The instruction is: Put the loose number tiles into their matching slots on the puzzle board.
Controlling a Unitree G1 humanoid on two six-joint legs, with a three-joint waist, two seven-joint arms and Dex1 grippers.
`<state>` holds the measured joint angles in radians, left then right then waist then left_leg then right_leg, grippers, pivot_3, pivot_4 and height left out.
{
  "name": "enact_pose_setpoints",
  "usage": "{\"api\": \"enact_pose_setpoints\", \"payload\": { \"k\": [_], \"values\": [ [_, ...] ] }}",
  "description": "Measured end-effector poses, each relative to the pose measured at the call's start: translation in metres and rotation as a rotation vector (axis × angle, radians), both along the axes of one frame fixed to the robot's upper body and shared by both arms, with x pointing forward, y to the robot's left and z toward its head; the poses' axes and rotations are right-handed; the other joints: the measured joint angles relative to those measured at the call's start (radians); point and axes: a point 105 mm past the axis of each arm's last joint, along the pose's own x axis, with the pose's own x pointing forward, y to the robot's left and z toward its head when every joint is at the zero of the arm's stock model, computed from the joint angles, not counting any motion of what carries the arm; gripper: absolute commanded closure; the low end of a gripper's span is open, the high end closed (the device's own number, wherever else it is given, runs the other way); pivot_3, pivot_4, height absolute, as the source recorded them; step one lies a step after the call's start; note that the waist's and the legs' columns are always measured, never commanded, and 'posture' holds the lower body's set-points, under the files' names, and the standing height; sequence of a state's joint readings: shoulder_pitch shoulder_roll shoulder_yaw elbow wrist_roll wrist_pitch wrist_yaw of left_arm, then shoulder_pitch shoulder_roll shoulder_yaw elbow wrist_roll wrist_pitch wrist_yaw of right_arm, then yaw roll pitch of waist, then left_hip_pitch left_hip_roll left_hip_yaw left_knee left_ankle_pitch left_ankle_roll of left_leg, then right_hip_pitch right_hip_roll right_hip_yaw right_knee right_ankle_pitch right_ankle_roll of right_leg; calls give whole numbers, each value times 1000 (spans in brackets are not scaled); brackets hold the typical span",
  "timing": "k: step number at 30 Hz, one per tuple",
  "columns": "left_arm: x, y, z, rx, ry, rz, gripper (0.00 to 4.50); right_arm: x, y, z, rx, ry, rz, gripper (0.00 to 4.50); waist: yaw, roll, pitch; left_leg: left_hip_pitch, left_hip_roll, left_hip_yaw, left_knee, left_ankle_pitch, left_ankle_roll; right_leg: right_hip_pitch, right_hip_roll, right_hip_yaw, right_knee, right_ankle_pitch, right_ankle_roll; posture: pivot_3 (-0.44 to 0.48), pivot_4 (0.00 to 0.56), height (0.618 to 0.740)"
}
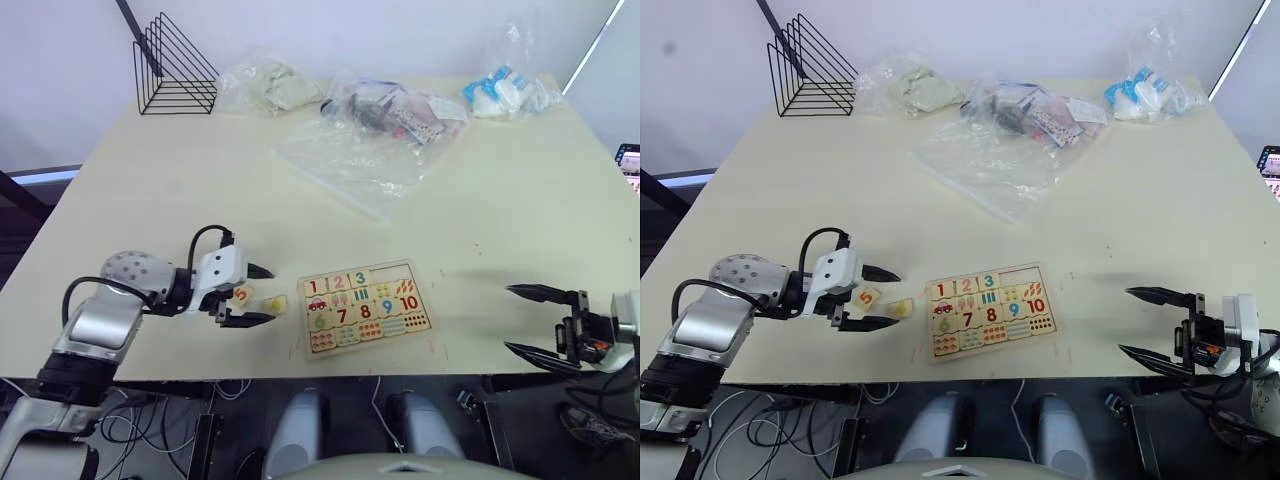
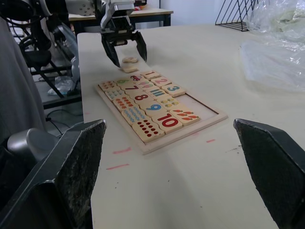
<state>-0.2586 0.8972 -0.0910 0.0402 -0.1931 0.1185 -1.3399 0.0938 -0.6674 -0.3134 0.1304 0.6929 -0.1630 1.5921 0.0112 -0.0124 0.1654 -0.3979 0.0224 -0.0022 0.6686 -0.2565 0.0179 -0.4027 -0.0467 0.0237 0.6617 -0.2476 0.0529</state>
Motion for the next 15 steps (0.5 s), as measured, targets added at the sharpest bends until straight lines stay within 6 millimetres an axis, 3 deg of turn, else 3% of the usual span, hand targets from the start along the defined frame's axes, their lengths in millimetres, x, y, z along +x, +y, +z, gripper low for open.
{"api": "enact_pose_setpoints", "payload": {
  "k": [15],
  "values": [
    [-4,0,-9,-9,-13,23,1170,4,9,10,-1,-15,-12,0,0,0,0,0,0,0,0,0,0,0,0,0,0,0,0,0,150,740]
  ]
}}
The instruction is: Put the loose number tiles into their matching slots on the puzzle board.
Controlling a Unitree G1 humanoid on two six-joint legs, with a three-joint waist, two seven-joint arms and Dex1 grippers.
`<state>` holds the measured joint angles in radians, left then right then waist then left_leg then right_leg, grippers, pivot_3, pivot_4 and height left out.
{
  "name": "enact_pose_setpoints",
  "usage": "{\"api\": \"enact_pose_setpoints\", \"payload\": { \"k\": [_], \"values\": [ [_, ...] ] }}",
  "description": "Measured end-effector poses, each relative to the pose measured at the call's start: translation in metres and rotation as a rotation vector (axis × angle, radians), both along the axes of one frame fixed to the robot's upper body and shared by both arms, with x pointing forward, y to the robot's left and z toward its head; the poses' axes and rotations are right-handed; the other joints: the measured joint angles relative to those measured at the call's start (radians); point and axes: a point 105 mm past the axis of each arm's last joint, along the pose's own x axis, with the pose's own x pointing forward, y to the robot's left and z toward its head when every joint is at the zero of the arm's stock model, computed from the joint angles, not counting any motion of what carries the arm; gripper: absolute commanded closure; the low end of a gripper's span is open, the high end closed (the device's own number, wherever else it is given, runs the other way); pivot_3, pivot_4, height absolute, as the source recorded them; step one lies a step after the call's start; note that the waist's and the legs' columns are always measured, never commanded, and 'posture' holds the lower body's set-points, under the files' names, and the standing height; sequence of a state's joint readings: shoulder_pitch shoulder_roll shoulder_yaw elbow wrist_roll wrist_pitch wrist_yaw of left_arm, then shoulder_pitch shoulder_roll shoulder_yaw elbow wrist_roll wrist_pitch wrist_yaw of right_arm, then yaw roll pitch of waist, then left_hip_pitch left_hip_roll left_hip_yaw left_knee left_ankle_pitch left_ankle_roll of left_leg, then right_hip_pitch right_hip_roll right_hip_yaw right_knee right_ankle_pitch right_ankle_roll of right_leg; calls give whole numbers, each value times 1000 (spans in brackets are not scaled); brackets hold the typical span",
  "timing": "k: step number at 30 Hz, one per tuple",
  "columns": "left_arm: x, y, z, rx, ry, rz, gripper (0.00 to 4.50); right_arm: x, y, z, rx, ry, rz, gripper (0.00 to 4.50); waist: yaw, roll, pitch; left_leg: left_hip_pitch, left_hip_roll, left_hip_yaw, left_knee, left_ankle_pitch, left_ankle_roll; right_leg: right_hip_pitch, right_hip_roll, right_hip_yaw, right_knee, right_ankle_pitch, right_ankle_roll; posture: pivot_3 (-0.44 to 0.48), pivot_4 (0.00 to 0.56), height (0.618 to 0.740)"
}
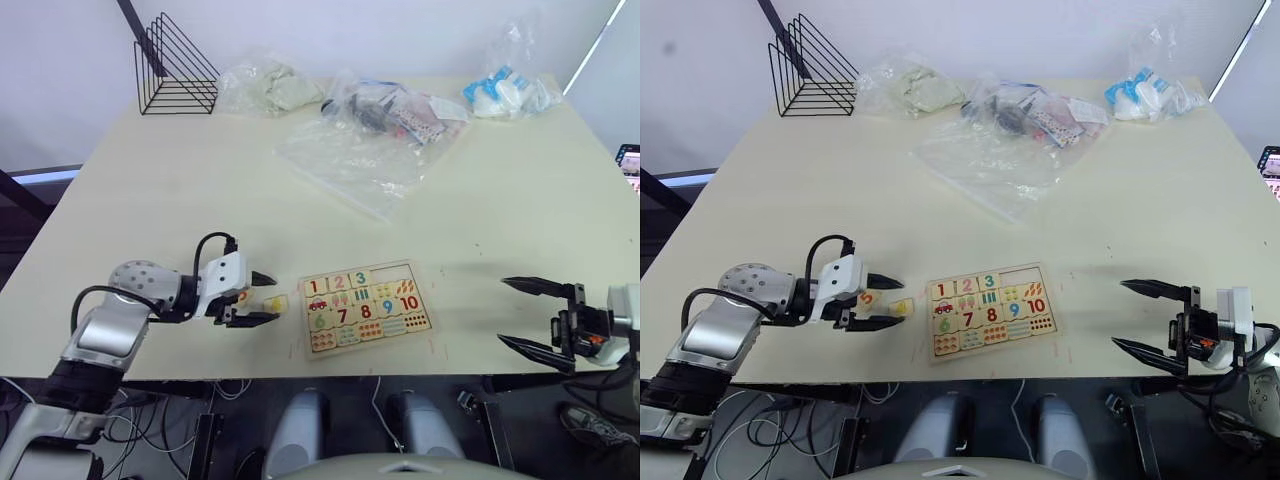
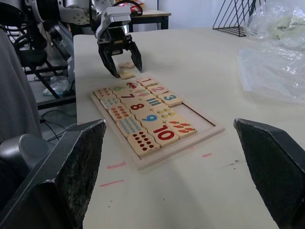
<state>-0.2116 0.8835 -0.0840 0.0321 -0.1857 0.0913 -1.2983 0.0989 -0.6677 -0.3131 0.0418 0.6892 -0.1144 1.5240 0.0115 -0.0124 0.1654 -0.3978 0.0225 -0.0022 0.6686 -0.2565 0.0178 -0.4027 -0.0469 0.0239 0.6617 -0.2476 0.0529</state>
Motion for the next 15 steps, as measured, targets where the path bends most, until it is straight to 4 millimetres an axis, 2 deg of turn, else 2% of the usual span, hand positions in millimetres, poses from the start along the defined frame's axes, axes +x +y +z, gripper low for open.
{"api": "enact_pose_setpoints", "payload": {
  "k": [15],
  "values": [
    [-3,0,-2,-18,-18,-3,1170,3,1,2,-8,-8,4,0,0,1,0,0,0,0,0,0,0,0,0,0,0,0,0,0,150,740]
  ]
}}
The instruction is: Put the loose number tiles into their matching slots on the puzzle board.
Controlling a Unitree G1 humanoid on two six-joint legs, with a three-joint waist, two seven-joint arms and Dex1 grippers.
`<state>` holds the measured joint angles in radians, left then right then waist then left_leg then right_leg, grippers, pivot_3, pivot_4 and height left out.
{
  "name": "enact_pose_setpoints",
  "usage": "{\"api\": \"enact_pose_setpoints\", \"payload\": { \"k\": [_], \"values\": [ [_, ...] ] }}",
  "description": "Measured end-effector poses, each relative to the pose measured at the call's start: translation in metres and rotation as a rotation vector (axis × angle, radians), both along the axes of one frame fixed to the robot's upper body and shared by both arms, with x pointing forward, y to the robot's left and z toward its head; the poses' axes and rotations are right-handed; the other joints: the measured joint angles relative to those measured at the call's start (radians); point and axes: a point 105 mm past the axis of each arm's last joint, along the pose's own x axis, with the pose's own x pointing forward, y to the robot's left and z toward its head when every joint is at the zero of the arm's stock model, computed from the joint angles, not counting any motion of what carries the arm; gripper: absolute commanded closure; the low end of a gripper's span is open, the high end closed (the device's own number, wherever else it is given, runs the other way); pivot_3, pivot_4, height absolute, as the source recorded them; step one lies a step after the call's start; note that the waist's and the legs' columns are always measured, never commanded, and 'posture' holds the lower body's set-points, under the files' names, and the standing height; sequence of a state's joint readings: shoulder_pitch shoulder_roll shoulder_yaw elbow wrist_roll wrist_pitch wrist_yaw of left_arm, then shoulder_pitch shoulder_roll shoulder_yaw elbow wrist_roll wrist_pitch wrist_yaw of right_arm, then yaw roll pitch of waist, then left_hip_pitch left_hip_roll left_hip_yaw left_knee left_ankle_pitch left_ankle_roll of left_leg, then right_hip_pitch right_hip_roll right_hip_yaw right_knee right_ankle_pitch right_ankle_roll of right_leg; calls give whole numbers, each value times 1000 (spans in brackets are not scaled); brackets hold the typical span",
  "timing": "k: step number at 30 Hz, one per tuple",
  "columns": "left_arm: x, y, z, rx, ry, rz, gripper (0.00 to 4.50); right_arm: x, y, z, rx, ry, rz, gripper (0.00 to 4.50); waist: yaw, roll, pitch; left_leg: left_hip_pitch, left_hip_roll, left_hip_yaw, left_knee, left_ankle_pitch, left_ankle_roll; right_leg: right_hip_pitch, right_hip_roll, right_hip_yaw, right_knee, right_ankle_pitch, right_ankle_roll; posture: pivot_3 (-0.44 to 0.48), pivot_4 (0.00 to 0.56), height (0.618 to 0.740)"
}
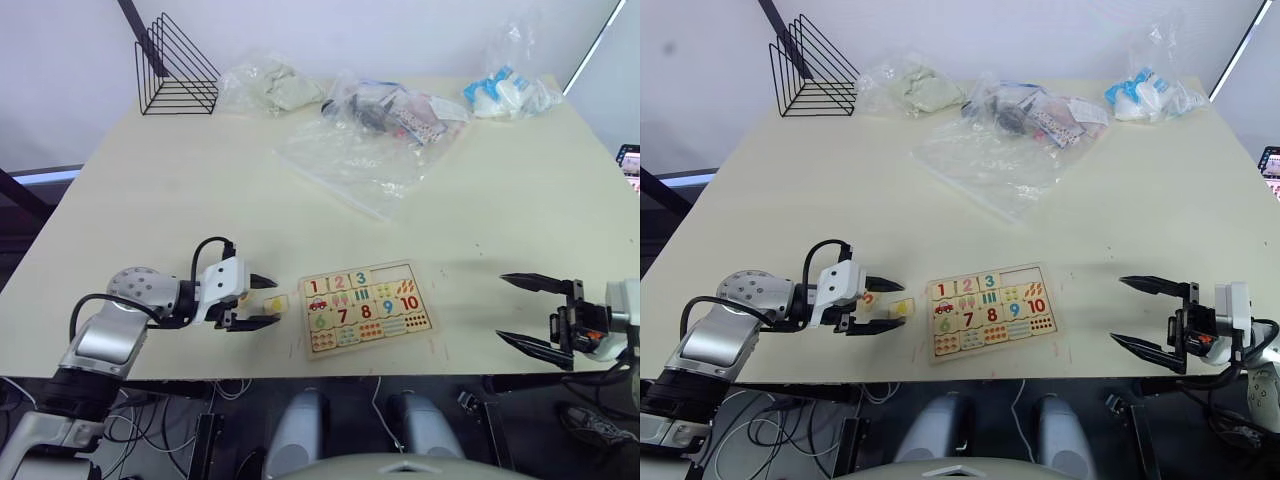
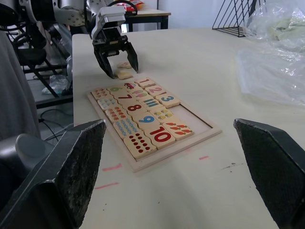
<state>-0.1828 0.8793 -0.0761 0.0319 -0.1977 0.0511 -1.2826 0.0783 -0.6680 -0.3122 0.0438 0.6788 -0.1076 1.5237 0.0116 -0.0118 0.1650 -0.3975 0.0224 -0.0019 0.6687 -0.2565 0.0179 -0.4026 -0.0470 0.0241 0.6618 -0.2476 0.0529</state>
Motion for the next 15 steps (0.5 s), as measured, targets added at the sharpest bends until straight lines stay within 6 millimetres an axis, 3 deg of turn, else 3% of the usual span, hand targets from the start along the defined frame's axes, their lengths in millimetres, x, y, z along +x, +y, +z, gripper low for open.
{"api": "enact_pose_setpoints", "payload": {
  "k": [10,11,13,15],
  "values": [
    [0,0,0,-2,7,6,1170,0,0,-1,-11,-1,8,0,0,0,0,0,0,0,0,0,0,0,0,0,0,0,0,0,150,740],
    [0,1,-1,-2,10,9,1614,0,0,-1,-12,-1,11,0,0,0,0,0,0,0,0,0,0,0,0,0,0,0,0,0,150,740],
    [-1,0,-1,-3,20,8,1836,0,0,-2,-12,1,12,0,0,0,0,0,0,0,0,0,0,0,0,0,0,0,0,0,150,740],
    [-1,0,-2,-3,26,5,2517,0,0,-2,-11,1,11,0,0,1,0,0,0,0,0,0,0,0,0,0,0,0,0,0,150,740]
  ]
}}
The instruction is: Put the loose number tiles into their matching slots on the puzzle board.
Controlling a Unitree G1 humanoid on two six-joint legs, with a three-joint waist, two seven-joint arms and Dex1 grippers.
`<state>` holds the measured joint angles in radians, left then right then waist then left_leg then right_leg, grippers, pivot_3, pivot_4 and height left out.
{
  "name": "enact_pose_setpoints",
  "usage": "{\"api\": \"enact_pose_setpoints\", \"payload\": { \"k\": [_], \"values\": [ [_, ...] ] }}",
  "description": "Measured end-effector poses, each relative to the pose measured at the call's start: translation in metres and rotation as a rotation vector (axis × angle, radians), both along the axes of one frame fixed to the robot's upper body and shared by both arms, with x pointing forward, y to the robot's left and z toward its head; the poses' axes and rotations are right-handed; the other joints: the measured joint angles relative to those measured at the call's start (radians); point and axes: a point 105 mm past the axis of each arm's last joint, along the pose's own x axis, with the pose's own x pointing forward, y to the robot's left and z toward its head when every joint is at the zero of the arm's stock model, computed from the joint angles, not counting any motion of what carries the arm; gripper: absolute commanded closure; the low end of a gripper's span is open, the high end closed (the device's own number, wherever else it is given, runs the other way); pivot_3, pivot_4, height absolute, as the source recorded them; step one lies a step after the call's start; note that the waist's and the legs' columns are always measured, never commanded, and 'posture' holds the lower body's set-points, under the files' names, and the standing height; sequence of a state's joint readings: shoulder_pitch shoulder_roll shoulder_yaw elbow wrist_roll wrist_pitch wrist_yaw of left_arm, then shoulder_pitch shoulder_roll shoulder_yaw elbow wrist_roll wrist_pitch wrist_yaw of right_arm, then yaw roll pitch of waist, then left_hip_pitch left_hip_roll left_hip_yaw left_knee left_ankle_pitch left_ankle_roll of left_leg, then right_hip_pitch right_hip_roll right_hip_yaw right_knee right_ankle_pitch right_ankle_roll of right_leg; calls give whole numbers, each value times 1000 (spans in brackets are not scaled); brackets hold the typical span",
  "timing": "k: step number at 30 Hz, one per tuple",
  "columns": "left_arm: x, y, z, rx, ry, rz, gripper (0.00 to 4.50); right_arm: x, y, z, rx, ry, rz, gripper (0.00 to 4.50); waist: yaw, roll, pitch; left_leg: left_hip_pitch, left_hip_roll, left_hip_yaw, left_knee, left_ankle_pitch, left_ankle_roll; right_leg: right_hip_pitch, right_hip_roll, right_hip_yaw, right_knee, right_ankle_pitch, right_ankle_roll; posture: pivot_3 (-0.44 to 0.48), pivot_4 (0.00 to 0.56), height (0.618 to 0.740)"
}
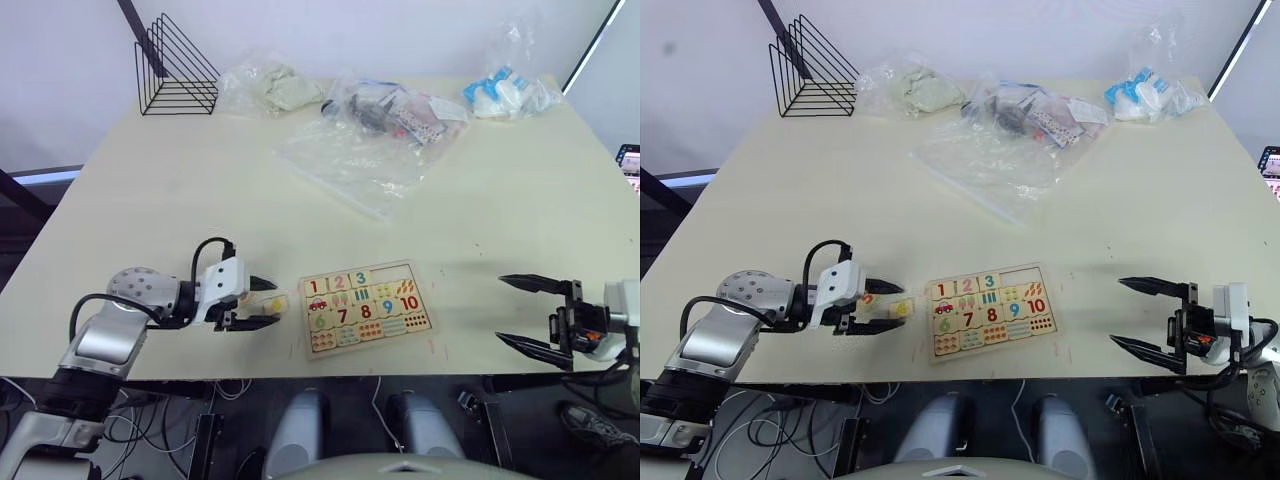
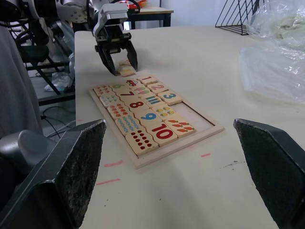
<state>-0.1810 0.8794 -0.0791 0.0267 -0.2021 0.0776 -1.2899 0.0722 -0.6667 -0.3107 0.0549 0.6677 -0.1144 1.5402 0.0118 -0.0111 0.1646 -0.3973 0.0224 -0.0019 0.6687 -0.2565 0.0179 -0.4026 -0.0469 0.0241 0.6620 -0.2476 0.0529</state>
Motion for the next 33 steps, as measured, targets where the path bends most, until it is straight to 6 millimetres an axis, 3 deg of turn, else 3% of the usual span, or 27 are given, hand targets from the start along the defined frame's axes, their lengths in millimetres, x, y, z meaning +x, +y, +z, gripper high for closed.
{"api": "enact_pose_setpoints", "payload": {
  "k": [1,3,16,23,29,33],
  "values": [
    [0,0,0,0,1,1,3026,0,0,0,0,0,0,0,0,0,0,0,0,0,0,0,0,0,0,0,0,0,0,0,150,740],
    [0,0,0,-1,0,2,3524,0,0,0,1,0,-1,0,0,0,0,0,0,0,0,0,0,0,0,0,0,0,0,0,150,740],
    [2,6,9,-5,6,45,3554,2,4,2,14,4,-6,0,0,0,0,0,0,-1,0,0,0,0,0,0,0,0,0,0,150,740],
    [2,4,38,-33,-2,65,3554,1,8,0,36,5,-15,0,0,0,0,-1,0,-1,0,0,0,0,0,-1,0,0,0,0,150,740],
    [14,-10,76,-58,-59,86,3554,2,12,-3,62,5,-23,0,0,0,1,-1,0,-1,0,0,0,0,0,-1,0,0,0,0,150,740],
    [25,-30,95,-67,-64,78,3554,3,15,0,69,-17,-32,0,1,0,1,-2,-1,-2,1,0,0,0,0,-1,0,0,0,0,150,740]
  ]
}}
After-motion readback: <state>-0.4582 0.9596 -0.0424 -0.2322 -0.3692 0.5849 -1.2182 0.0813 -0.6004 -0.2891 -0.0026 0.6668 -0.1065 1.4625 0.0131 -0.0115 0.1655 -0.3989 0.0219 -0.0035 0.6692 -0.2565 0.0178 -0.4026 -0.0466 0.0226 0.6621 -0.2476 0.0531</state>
